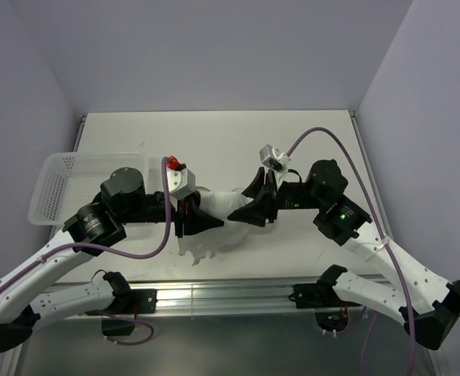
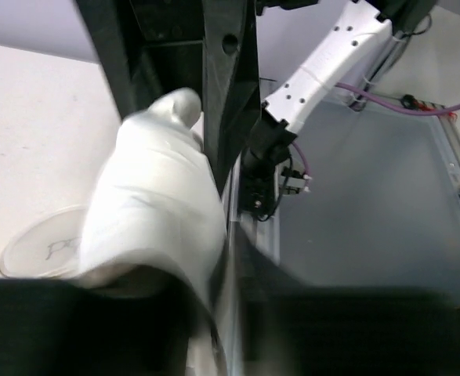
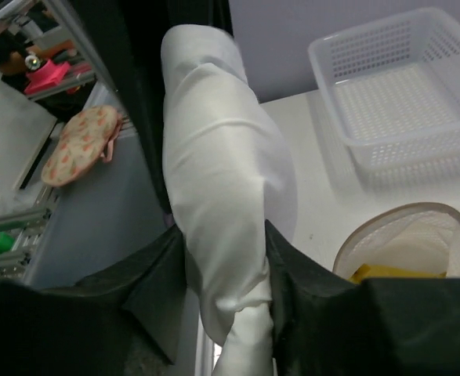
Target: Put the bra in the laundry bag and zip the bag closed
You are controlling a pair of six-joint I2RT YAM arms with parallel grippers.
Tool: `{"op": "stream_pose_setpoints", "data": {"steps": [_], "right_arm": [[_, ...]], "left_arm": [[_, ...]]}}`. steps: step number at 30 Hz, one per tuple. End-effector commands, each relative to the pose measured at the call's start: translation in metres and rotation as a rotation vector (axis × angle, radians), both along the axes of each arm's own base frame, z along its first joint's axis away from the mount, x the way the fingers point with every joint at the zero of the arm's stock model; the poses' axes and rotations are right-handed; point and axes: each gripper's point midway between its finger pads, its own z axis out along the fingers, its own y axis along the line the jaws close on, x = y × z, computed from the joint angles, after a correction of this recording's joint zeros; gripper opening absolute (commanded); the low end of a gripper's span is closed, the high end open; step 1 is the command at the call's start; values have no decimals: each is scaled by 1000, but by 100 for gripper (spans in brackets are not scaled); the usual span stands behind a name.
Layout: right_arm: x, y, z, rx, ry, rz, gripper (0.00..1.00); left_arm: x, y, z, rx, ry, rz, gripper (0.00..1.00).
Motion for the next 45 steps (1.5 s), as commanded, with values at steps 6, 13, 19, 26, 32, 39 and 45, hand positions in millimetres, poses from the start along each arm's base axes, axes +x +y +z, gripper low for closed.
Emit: {"op": "stream_pose_setpoints", "data": {"steps": [6,13,19,26,32,39,45], "right_arm": [[31,-3,24,69,-4,-194,29],[53,-8,37,97,7,-308,12],[74,-17,54,145,-14,-434,0],[94,-21,45,124,-29,-492,0],[108,-23,19,79,-12,-455,0],[103,-20,1,43,2,-358,0],[92,-20,1,43,-17,-309,0]], "left_arm": [[24,25,6,-89,-1,251,66],[46,70,7,-221,58,538,81],[88,104,-32,-193,242,903,61],[109,107,-95,-98,414,1095,47],[115,97,-139,-25,491,1130,43],[123,92,-175,50,544,1158,46],[131,92,-200,76,575,1159,50]]}}
